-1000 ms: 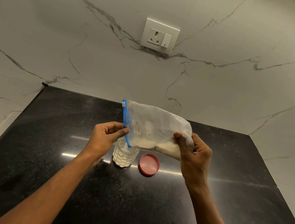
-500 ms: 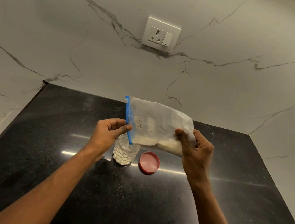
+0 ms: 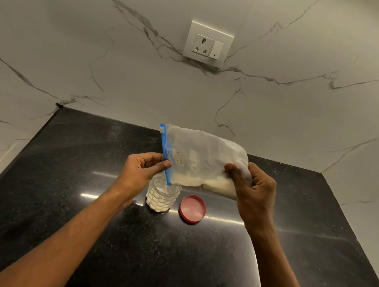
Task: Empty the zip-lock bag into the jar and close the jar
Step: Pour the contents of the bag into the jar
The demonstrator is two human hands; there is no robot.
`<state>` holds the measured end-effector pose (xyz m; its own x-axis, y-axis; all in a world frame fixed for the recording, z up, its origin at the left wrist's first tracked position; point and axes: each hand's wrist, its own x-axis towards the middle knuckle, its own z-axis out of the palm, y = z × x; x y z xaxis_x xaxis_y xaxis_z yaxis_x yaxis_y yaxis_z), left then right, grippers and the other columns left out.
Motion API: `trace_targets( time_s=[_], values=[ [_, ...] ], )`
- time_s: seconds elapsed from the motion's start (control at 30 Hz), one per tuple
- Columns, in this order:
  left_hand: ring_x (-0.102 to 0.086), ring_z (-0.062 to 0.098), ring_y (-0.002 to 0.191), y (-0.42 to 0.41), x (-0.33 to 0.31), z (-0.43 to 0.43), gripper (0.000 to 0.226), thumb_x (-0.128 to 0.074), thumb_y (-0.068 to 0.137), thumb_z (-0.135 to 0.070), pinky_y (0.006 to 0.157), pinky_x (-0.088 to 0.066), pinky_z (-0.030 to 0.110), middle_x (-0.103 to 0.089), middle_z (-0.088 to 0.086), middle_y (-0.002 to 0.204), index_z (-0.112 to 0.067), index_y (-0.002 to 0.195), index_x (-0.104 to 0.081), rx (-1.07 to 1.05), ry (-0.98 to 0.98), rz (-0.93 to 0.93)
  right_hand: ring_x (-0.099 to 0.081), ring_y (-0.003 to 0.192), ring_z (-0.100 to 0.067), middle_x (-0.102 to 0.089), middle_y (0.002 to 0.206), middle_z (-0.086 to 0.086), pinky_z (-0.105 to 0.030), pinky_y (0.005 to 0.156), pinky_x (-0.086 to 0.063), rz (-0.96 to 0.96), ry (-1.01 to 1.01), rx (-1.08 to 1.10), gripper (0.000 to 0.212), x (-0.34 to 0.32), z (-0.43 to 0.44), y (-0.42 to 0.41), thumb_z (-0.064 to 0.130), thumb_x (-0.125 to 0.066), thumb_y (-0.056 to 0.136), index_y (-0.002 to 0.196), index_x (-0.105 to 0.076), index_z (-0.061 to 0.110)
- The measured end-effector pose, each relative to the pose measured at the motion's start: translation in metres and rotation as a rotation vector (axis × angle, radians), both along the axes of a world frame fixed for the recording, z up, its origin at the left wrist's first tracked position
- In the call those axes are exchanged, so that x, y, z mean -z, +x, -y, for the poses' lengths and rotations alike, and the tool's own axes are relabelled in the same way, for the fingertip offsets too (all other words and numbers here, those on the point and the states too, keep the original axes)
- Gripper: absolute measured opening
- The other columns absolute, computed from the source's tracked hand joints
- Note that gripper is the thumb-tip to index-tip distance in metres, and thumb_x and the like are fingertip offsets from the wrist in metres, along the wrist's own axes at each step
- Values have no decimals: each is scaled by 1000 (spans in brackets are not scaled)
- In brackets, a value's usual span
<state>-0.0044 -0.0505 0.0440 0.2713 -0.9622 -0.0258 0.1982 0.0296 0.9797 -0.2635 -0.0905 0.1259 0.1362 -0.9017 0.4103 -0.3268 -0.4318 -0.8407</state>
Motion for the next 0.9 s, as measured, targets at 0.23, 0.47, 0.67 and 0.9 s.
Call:
trace_targets(
  time_s=[0.23, 0.47, 0.67, 0.9],
  values=[
    [-79, 6, 100, 1, -1, -1, 15, -74, 94, -10, 76, -61, 15, -84, -8, 104, -15, 107, -79, -10, 1, 7, -63, 63, -1, -66, 73, 3, -11, 51, -46, 0, -16, 55, 22, 6, 0, 1, 23, -73, 96, 79, -65, 11],
    [-79, 6, 102, 0, 2, -1, 17, -73, 95, -8, 76, -61, 15, -84, -7, 105, -11, 110, -78, 0, 12, 3, -65, 66, -1, -69, 77, 6, -10, 53, -48, -8, -22, 42, 17, 3, 3, 1, 23, -73, 96, 81, -67, 18],
    [-79, 8, 103, 0, 3, -2, 16, -73, 95, -9, 78, -61, 16, -84, -4, 107, -12, 110, -79, -2, 13, 3, -64, 64, -3, -71, 77, 15, -12, 54, -47, -18, 5, -6, 17, 0, 8, -1, 25, -72, 96, 82, -70, 15],
    [-78, 7, 102, 0, 5, -2, 16, -75, 94, -12, 77, -61, 15, -84, -7, 107, -14, 109, -79, -7, 5, 7, -61, 62, -4, -71, 76, 4, -16, 53, -47, -24, 17, -7, 24, 1, 8, -1, 30, -73, 95, 81, -70, 11]
  ],
)
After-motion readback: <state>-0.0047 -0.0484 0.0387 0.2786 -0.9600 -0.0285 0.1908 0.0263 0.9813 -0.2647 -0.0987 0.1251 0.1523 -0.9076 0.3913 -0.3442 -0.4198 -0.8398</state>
